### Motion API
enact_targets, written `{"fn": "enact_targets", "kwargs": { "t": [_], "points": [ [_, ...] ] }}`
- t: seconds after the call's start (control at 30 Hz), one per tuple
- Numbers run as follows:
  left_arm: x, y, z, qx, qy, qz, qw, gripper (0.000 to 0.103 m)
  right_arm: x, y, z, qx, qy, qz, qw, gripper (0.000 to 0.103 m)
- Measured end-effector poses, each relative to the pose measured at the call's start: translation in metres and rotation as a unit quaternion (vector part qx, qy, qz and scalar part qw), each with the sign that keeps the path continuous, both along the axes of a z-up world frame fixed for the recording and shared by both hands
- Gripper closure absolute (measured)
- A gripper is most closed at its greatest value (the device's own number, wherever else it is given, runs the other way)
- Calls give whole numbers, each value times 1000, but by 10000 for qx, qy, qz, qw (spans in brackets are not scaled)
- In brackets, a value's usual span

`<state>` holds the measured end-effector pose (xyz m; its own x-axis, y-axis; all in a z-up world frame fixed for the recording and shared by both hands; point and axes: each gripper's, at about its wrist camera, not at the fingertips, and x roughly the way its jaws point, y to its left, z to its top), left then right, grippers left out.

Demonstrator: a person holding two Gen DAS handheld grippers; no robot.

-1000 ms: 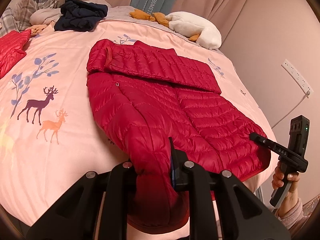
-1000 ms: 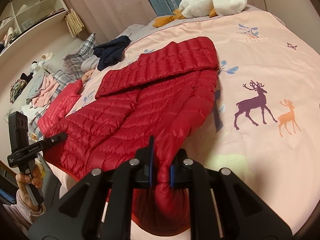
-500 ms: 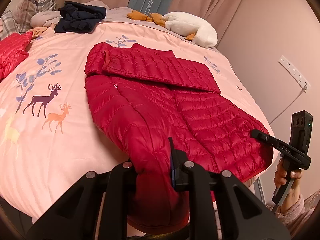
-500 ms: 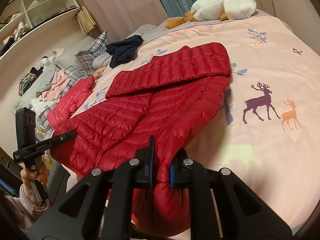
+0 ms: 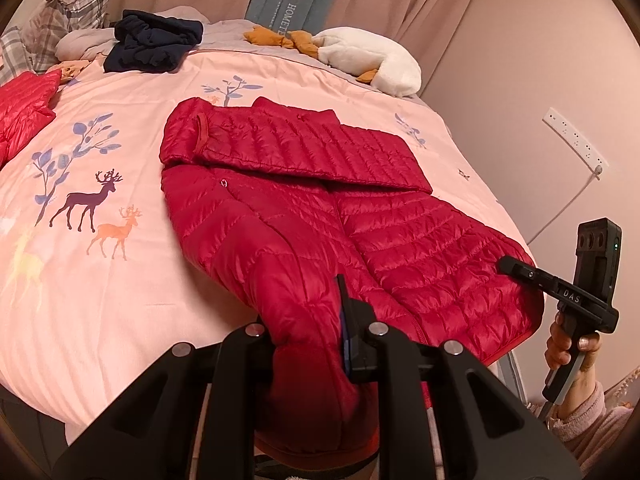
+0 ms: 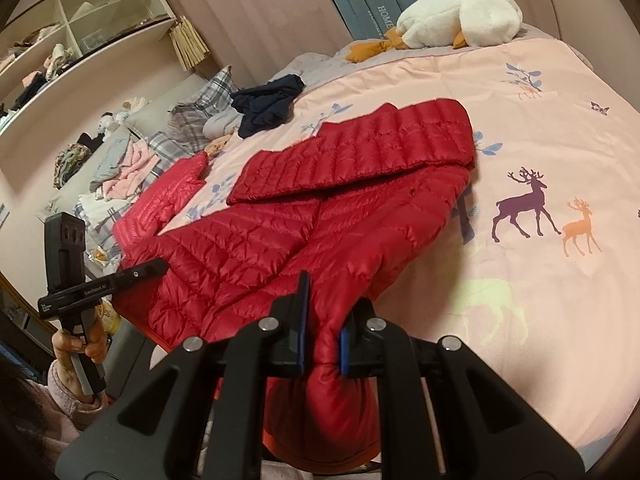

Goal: Fold large clothes

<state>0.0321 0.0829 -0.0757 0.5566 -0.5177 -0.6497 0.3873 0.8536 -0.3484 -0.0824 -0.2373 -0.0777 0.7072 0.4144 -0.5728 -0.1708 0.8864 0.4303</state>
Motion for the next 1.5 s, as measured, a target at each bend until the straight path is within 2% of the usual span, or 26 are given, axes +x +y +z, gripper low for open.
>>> {"fn": "enact_targets", "kwargs": {
  "t": [0.27, 0.5, 0.77, 1.03, 1.5],
  "points": [
    [1, 4, 9, -51, -143, -60, 9999, 85, -5, -4, 17, 181, -281, 90, 9994, 91],
    [8, 3, 9, 1, -173, -25, 9998, 85, -4, -6, 18, 269, -363, 34, 9990, 91],
    [16, 0, 18, 112, -443, 105, 9989, 85, 6, -10, 24, 360, -537, -133, 9978, 91],
    [33, -2, 33, 235, -716, 242, 9969, 85, 25, -14, 37, 271, -747, -274, 9965, 91],
    [56, -4, 43, 378, -870, 372, 9948, 85, 49, -16, 48, 118, -896, -410, 9951, 91]
  ]
}}
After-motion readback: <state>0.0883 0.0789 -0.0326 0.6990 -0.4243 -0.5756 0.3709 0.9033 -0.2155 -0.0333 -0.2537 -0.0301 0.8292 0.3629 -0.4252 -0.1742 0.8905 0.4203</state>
